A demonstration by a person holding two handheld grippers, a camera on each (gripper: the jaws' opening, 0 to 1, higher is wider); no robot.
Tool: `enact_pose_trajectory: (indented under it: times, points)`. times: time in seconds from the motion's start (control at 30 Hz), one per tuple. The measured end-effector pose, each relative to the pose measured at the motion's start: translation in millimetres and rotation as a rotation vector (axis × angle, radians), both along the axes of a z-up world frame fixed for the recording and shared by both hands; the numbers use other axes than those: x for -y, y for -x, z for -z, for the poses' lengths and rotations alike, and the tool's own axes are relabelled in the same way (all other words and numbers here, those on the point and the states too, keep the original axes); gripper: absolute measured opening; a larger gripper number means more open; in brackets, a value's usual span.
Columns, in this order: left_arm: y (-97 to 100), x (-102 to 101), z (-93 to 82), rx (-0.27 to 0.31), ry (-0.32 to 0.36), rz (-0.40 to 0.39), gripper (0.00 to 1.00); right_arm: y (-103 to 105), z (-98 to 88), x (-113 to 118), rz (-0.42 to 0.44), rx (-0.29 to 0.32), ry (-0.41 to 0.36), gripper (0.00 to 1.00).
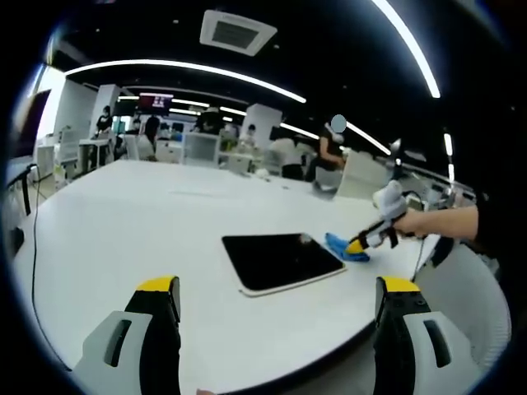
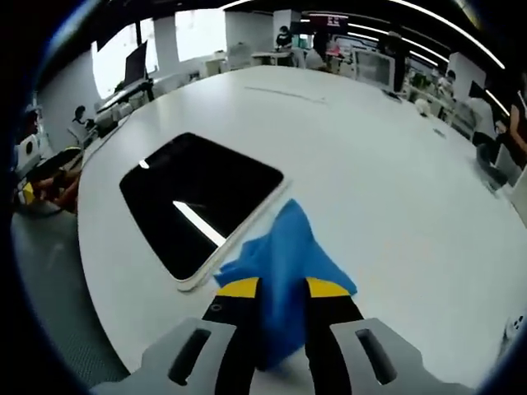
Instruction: Wipe the mirror surface with the cleaning cloth until all visible marks leave the cleaned area.
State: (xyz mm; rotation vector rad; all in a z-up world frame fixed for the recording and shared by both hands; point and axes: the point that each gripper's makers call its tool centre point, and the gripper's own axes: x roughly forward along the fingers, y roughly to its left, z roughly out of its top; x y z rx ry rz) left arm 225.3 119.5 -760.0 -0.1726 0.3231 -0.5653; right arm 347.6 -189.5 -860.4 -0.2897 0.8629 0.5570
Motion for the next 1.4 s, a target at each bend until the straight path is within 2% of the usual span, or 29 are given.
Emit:
enact_pose_trajectory:
  times: [0.2, 0.27, 0.43, 0.57, 0.73, 0.97, 1.13, 1.2, 1.3, 1.4]
  points:
    - [0.3, 1, -0.5, 0.002, 0.004, 0.007, 0.99, 1, 0.6, -1, -0.016, -0.008, 0.003, 0.1]
    - [0.3, 2, -1.0, 0.004, 0.007, 0.008, 0.99, 2, 0.8, -3, -0.017, -0.014, -0.006, 0.03]
    - [0.9, 2, -1.2, 0.005, 0.011, 0.014, 0.99, 1, 0.5, -3, 0.016, -0.031, -0.015, 0.02]
    - [1.4, 4, -2.3, 0.01, 0.018, 0.026, 0.99, 1, 0.8, -4, 0.012, -0.024, 0.026, 0.01]
    - [0.5, 3, -4.7, 0.023, 0.026, 0.021, 0.99, -2, -4.2, -4, 0.061, -0.036, 0.009, 0.01]
    - [1.3, 7, -7.6, 0.038, 0.034, 0.043, 0.99, -14, -36.3, -16, 0.064, 0.026, 0.002, 0.01]
    - [0.2, 2, -7.7, 0.044, 0.032, 0.013, 0.99, -32, -53.9, -27, 0.046, 0.051, 0.013, 0.01]
    - [-0.1, 1, -8.9, 0.051, 0.036, 0.011, 0.99, -39, -58.7, -36, 0.052, 0.053, -0.015, 0.01]
    - [0.0, 4, -10.6, 0.059, 0.04, 0.025, 0.99, -46, -58.0, -50, 0.038, 0.047, -0.024, 0.01]
    - [-0.1, 3, -11.3, 0.066, 0.04, 0.018, 0.99, -51, -46.8, -58, 0.017, 0.03, 0.003, 0.01]
